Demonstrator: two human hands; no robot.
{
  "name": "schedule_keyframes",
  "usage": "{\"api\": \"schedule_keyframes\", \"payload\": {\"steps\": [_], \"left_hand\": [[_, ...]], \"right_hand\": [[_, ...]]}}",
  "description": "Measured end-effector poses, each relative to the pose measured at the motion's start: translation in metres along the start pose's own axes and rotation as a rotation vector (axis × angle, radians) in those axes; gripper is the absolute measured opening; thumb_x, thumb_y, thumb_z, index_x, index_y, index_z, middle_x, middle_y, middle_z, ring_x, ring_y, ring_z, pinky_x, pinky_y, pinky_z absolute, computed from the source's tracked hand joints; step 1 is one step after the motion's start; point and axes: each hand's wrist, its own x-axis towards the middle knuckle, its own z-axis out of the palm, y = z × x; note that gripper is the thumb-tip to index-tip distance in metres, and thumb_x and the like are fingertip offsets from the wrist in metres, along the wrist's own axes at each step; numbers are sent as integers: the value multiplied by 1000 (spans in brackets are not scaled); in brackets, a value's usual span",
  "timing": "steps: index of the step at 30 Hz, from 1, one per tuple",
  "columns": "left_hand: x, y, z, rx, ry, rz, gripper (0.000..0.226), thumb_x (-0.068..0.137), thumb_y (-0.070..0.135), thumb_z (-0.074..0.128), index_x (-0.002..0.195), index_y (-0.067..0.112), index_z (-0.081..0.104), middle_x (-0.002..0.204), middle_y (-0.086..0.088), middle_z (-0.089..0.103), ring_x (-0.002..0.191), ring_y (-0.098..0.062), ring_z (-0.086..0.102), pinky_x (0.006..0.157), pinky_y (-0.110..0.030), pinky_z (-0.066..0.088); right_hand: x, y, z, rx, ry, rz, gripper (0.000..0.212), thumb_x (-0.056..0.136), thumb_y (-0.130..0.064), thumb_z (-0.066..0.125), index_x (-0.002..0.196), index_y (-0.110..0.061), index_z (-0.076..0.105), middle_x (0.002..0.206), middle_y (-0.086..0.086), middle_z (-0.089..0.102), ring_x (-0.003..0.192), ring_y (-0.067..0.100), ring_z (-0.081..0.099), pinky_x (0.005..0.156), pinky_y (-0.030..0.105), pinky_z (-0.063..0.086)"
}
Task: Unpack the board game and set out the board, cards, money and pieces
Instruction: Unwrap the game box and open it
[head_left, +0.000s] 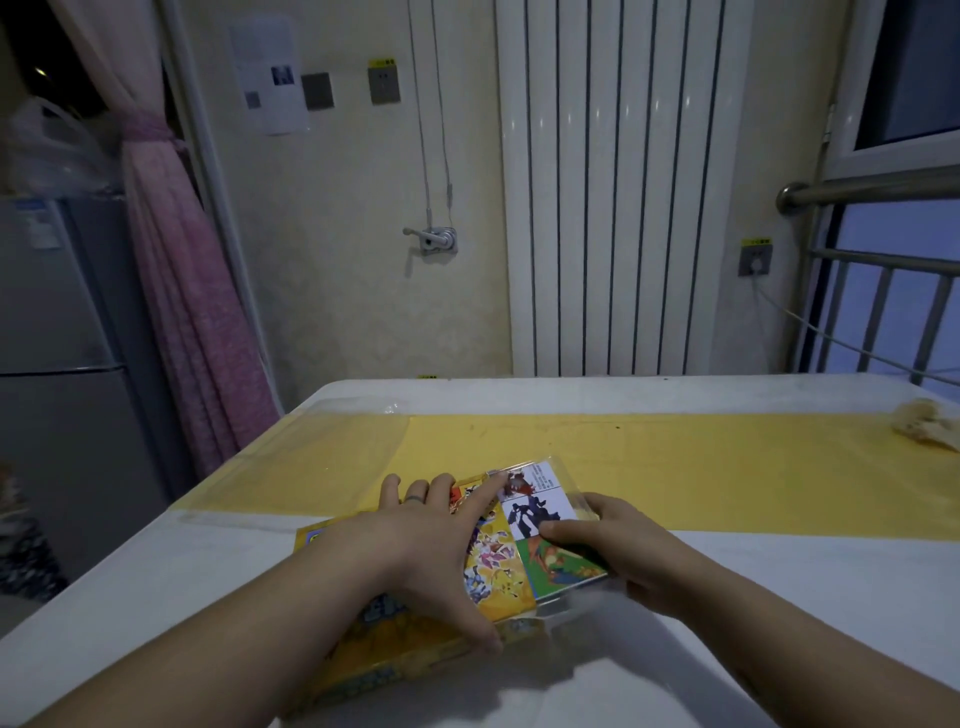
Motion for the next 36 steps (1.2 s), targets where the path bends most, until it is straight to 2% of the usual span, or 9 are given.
{"api": "schedule_keyframes", "payload": {"steps": [8, 13, 17, 19, 21, 23, 26, 32, 36], "left_hand": [[-9, -46, 4, -57, 92, -94, 132, 56, 78, 66, 137, 44, -32, 158, -8, -10, 145, -31, -5, 109, -60, -15], [-16, -81, 7, -332, 498, -213, 107, 66, 71, 65, 148, 40, 4, 158, 3, 12, 145, -16, 10, 114, -47, -5], [-12, -103, 26, -963, 991, -563, 89, 78, 46, 70, 148, 18, 23, 152, -10, 26, 140, -24, 23, 109, -33, 21], [-9, -101, 35, -1611, 900, -643, 79, 81, 41, 70, 145, 14, 30, 142, -10, 44, 127, -22, 44, 93, -32, 43], [-5, -92, 38, -2233, 638, -533, 50, 84, 39, 66, 125, 16, 51, 106, -4, 65, 85, -18, 64, 65, -28, 50], [1, -86, 38, -2500, 472, -416, 40, 87, 40, 61, 119, 16, 54, 98, -6, 59, 82, -22, 60, 79, -37, 48], [13, -84, 34, -2582, 605, -353, 35, 95, 27, 53, 124, 8, 52, 91, -9, 63, 84, -22, 60, 90, -42, 46], [34, -148, 41, -2620, 862, -526, 38, 97, 24, 51, 131, 8, 51, 88, -6, 62, 71, -17, 60, 43, -30, 53], [33, -199, 49, -2527, 955, -631, 38, 97, 25, 48, 134, 12, 48, 97, -4, 62, 71, -17, 59, 63, -37, 53]], "right_hand": [[16, -26, 6, 44, -90, 45, 19, 90, -13, 59, 106, -3, 58, 97, 18, 72, 78, 25, 70, 58, 26, 56], [36, -26, 16, 169, 70, 49, 27, 89, -19, 61, 109, -1, 58, 88, 15, 71, 57, 15, 64, 42, 19, 44], [46, -29, 30, 312, 203, -1, 24, 91, -16, 59, 109, 0, 56, 82, 15, 66, 41, 13, 59, 33, 17, 40], [49, -32, 43, 352, 234, -17, 26, 90, -15, 60, 111, 1, 54, 77, 13, 65, 39, 11, 59, 33, 18, 41], [52, -34, 59, 358, 232, -26, 28, 91, -14, 60, 113, 1, 54, 76, 11, 66, 41, 10, 60, 33, 18, 42], [54, -36, 74, 348, 201, -30, 26, 91, -14, 59, 112, 1, 55, 75, 11, 66, 41, 10, 61, 34, 17, 42], [60, -39, 93, 345, 154, -28, 23, 92, -13, 58, 110, 1, 55, 77, 13, 67, 42, 11, 61, 34, 17, 41], [80, -45, 99, 281, 153, -28, 28, 91, -16, 60, 111, 3, 56, 85, 15, 69, 51, 16, 61, 38, 20, 42], [92, -47, 89, 332, 180, -10, 16, 91, -15, 59, 88, 1, 57, 75, 15, 66, 48, 18, 56, 32, 18, 37]]}}
